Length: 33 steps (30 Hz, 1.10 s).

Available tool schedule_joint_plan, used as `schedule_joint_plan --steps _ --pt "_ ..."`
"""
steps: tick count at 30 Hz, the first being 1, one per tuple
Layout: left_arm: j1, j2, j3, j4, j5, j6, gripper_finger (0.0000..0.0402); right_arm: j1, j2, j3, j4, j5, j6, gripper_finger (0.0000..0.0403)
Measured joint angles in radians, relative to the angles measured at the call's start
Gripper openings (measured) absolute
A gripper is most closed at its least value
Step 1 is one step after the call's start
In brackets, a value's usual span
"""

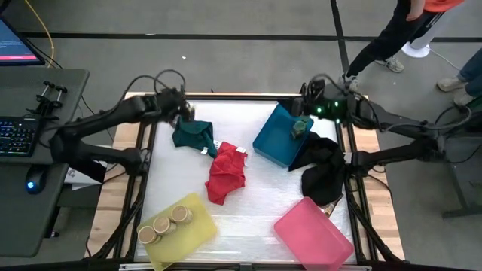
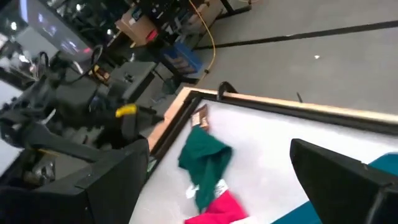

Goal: Sort spices by type
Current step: Put the top orange seasoning bag into the pink bin

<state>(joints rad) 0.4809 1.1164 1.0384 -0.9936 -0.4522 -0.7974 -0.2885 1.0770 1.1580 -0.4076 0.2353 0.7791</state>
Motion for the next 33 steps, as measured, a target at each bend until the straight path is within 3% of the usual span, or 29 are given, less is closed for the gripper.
schedule_joint_plan --steps 5,8,15,27,33 --pt "0.165 0.027 -0.076 0.046 -0.031 -0.205 0.0323 -0.191 0.036 0.000 0.002 -0.260 -0.127 0.0383" --pt "0.212 0.047 -0.138 0.113 0.000 -0.304 0.0323 -0.283 0.079 0.000 0.011 -0.397 -0.182 0.0383" --pt "0.283 0.142 -0.238 0.242 -0.019 -0.486 0.0323 -0.384 0.194 0.000 0.051 -0.601 -0.219 0.0383" --pt "0.374 0.387 -0.274 0.364 0.030 -0.493 0.0323 -0.390 0.261 0.000 0.140 -0.647 -0.166 0.0383" --pt "0.378 0.426 -0.270 0.436 -0.010 -0.522 0.0323 -0.390 0.261 0.000 0.144 -0.644 -0.151 0.0383"
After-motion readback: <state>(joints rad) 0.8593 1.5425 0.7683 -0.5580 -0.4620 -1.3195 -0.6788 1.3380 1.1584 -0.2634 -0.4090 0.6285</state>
